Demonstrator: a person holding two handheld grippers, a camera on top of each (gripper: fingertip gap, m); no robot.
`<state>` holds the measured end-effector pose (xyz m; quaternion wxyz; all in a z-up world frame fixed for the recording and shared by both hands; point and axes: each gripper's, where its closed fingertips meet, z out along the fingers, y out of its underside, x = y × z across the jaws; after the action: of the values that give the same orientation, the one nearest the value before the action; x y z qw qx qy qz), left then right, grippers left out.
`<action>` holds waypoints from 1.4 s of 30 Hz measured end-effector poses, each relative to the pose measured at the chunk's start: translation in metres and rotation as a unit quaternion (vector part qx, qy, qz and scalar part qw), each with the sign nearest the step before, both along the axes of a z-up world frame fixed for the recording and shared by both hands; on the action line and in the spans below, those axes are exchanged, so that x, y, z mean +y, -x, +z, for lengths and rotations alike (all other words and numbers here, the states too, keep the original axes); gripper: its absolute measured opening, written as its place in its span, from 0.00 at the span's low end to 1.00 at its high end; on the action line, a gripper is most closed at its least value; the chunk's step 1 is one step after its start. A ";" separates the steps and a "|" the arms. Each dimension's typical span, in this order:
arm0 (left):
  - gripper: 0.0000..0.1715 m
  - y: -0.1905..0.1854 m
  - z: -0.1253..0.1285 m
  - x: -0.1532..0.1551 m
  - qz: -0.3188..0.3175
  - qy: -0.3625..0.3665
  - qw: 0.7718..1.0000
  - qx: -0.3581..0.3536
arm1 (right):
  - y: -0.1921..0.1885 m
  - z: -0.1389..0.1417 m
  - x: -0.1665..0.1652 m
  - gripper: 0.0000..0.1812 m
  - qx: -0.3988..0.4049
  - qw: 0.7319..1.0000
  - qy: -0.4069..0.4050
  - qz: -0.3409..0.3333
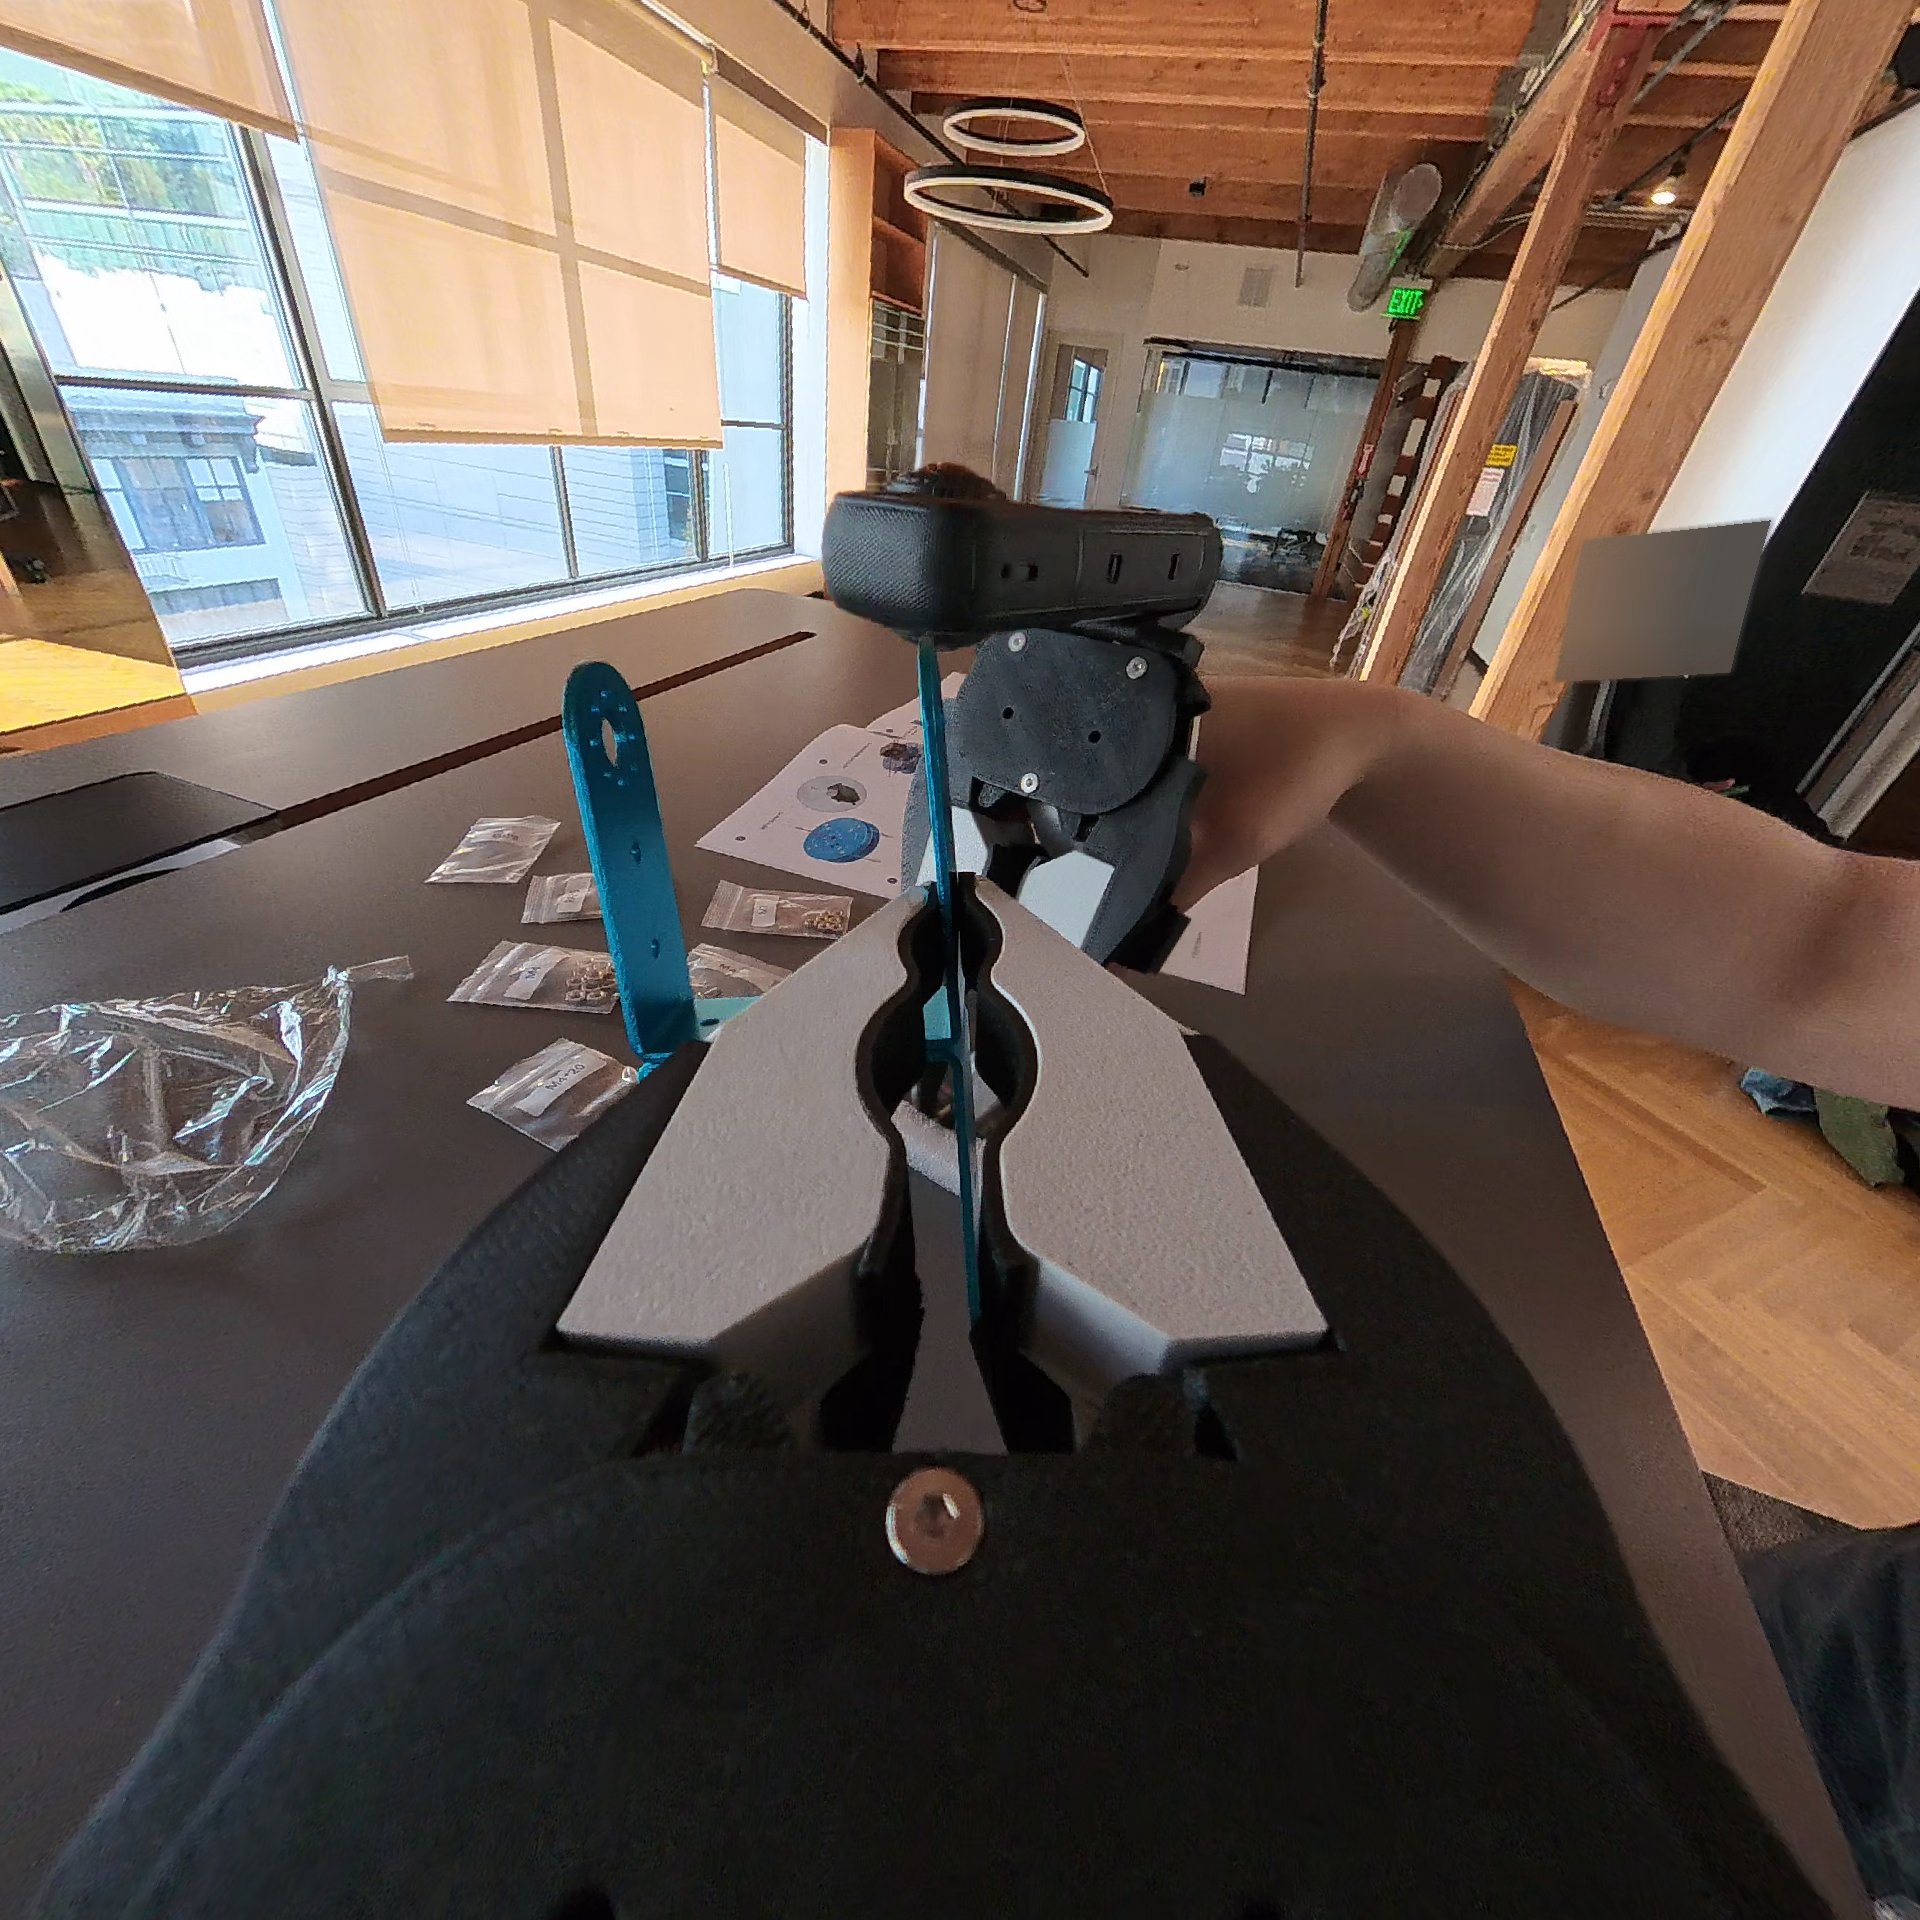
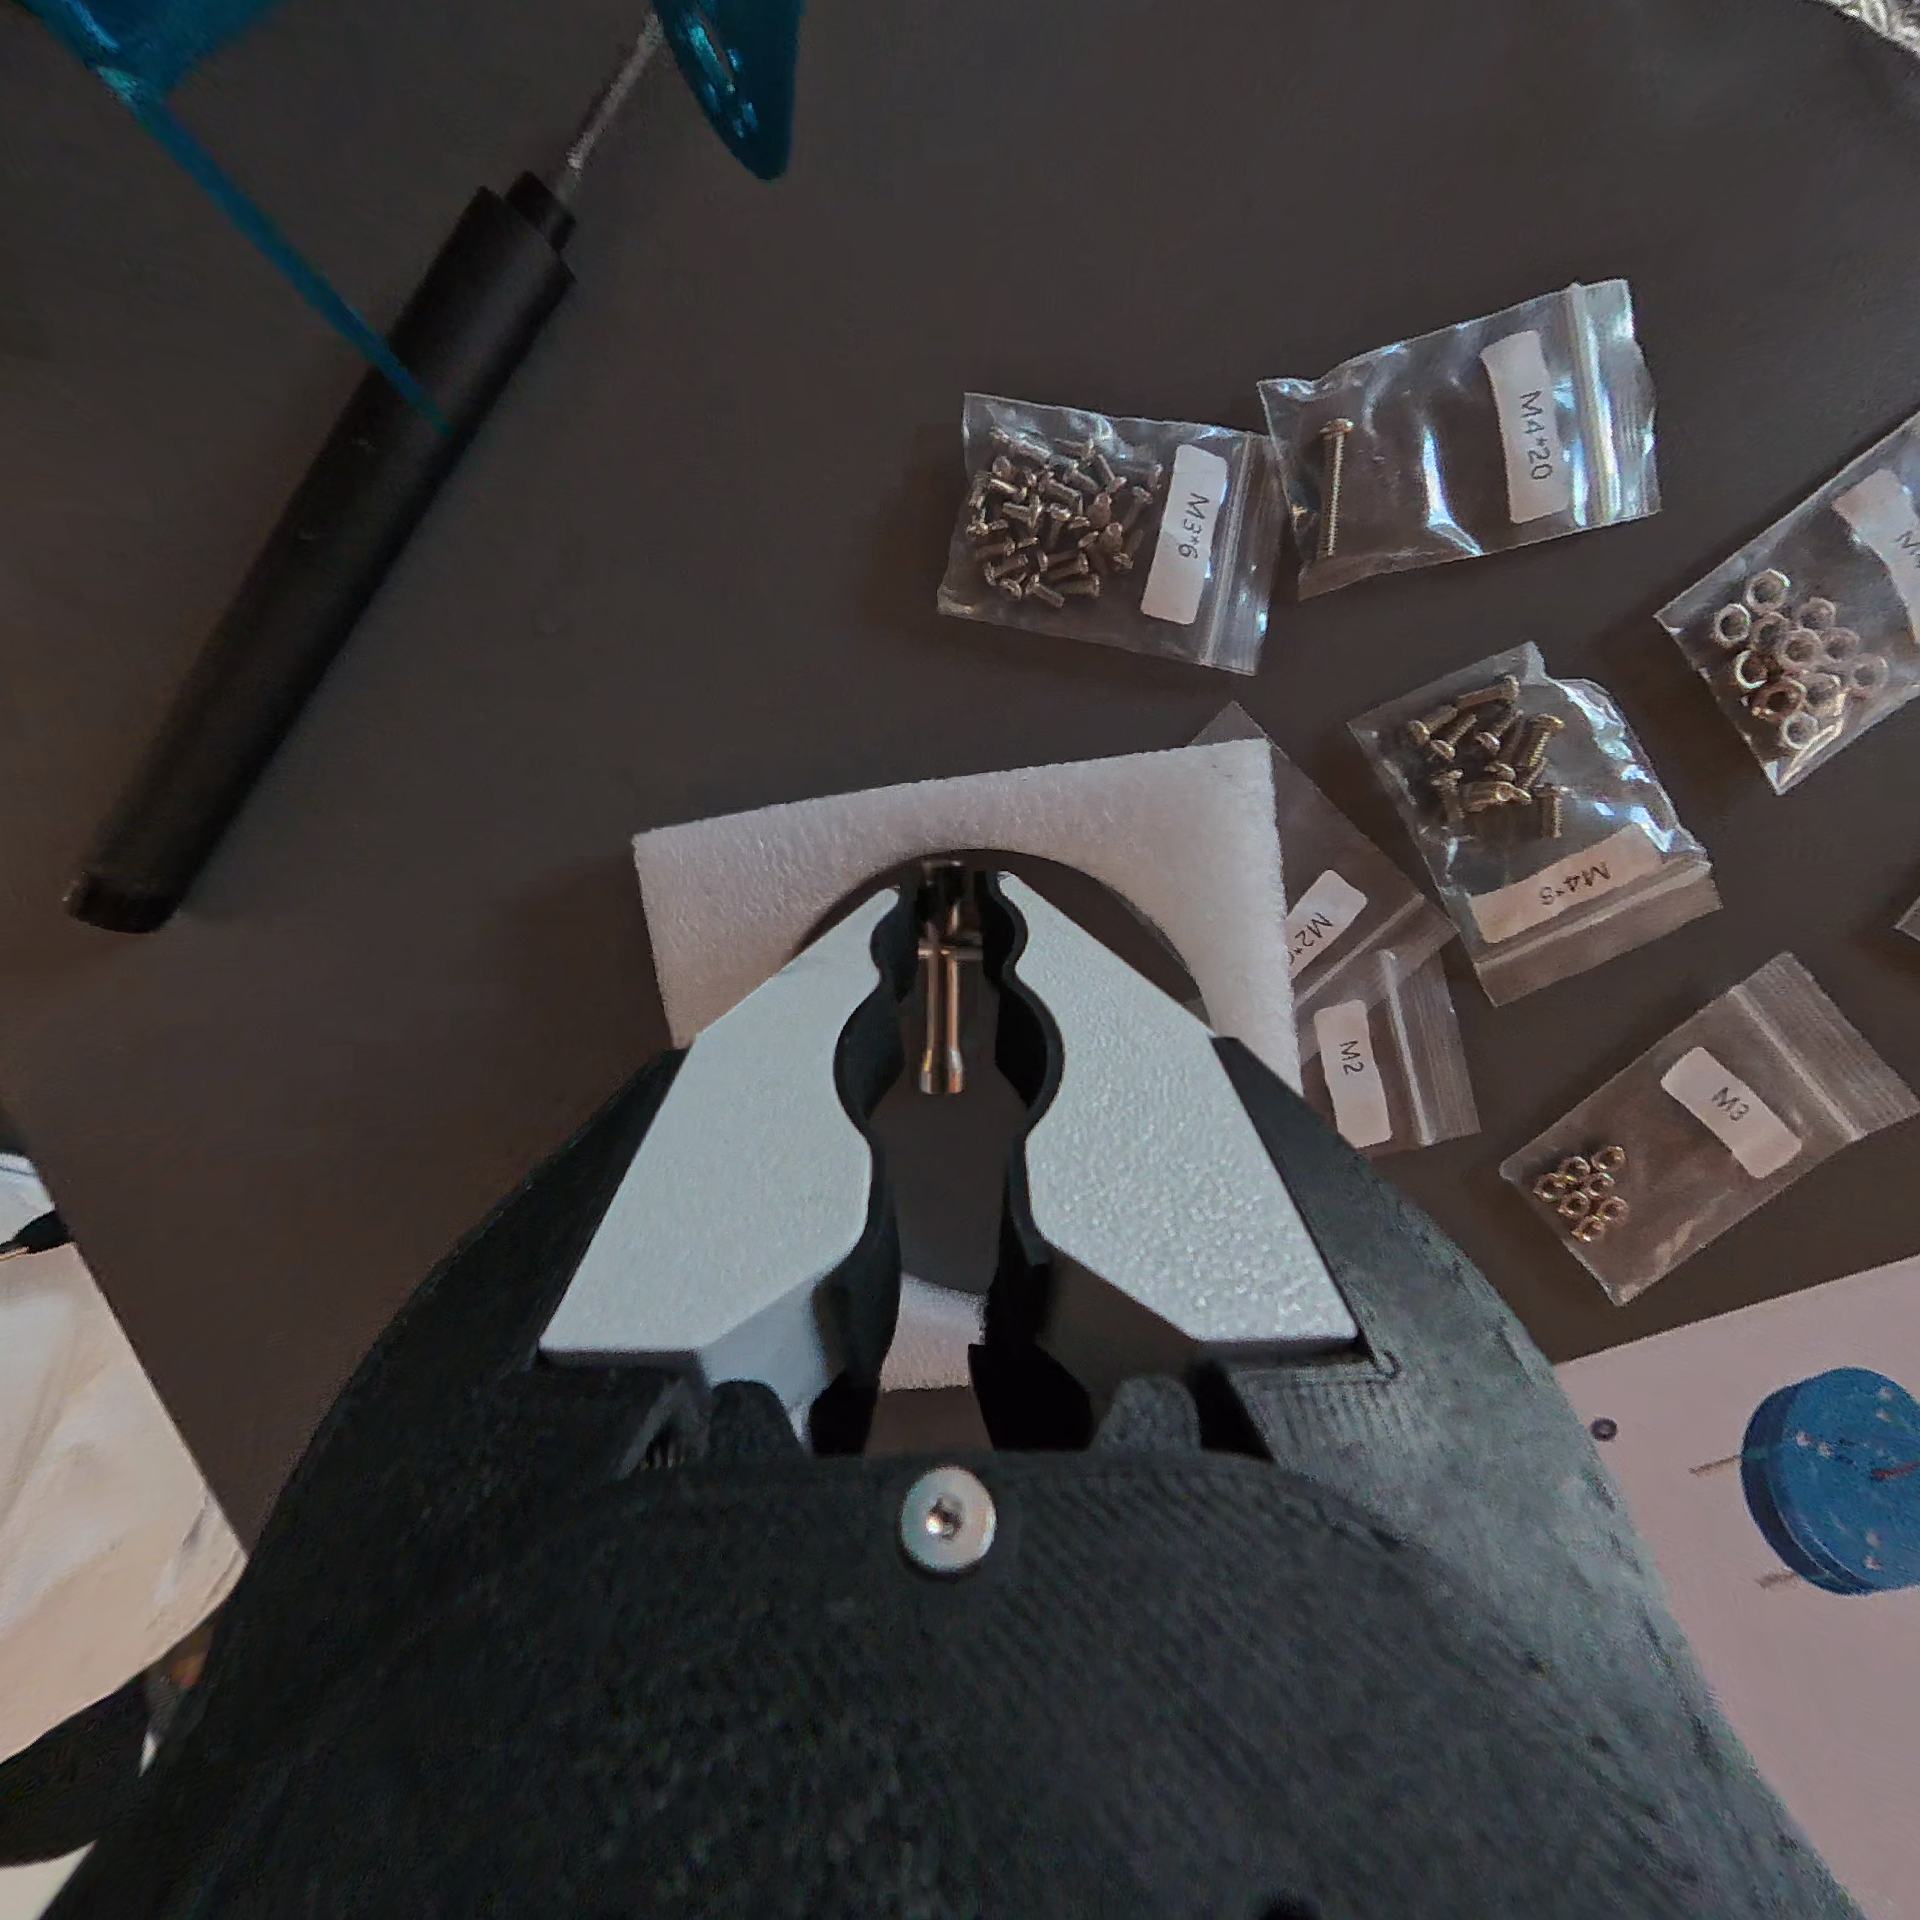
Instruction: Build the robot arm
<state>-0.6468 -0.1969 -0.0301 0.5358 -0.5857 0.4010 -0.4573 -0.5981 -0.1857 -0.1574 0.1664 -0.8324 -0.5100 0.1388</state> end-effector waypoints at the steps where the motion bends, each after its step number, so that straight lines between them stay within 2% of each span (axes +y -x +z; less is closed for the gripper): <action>1: 0.00 0.000 0.000 0.000 0.000 0.000 1.000 0.001 | -0.001 -0.002 0.001 0.04 -0.012 1.000 -0.004 0.000; 4: 0.00 0.000 0.000 0.000 0.001 0.000 1.000 0.001 | -0.002 0.003 0.004 0.04 -0.027 0.999 -0.033 -0.006; 6: 0.00 0.001 0.001 0.000 0.000 0.001 1.000 -0.002 | 0.000 0.022 0.007 0.04 -0.001 0.997 -0.081 -0.021; 9: 0.00 0.001 0.002 -0.001 -0.001 0.003 1.000 -0.005 | 0.014 0.064 0.001 0.04 0.129 0.979 -0.147 -0.049; 11: 0.00 0.001 0.002 -0.001 -0.001 0.003 1.000 -0.007 | 0.021 0.079 -0.008 0.03 0.222 0.960 -0.158 -0.062; 14: 0.00 0.001 0.002 -0.001 -0.002 0.005 1.000 -0.007 | 0.028 0.077 -0.021 0.03 0.307 0.940 -0.130 -0.070; 17: 0.00 0.000 0.001 0.000 -0.003 0.008 1.000 -0.005 | 0.032 0.067 -0.024 0.03 0.354 0.927 -0.092 -0.083; 19: 0.00 0.000 -0.001 0.000 -0.003 0.008 1.000 -0.003 | 0.032 0.057 -0.028 0.03 0.362 0.926 -0.055 -0.091; 22: 0.00 -0.001 -0.002 0.000 -0.004 0.010 1.000 0.000 | 0.026 0.048 -0.026 0.03 0.355 0.927 -0.062 -0.101; 30: 0.00 -0.001 -0.004 0.000 -0.004 0.013 1.000 0.002 | 0.021 0.049 -0.028 0.04 0.334 0.933 -0.101 -0.082; 42: 0.00 -0.001 -0.006 0.000 -0.005 0.018 1.000 0.005 | 0.025 0.048 -0.029 0.05 0.320 0.938 -0.114 -0.064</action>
<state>-0.6455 -0.1966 -0.0366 0.5208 -0.5955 0.3983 -0.4642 -0.6232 -0.2151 -0.1092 0.4235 -0.7504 -0.3874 0.3280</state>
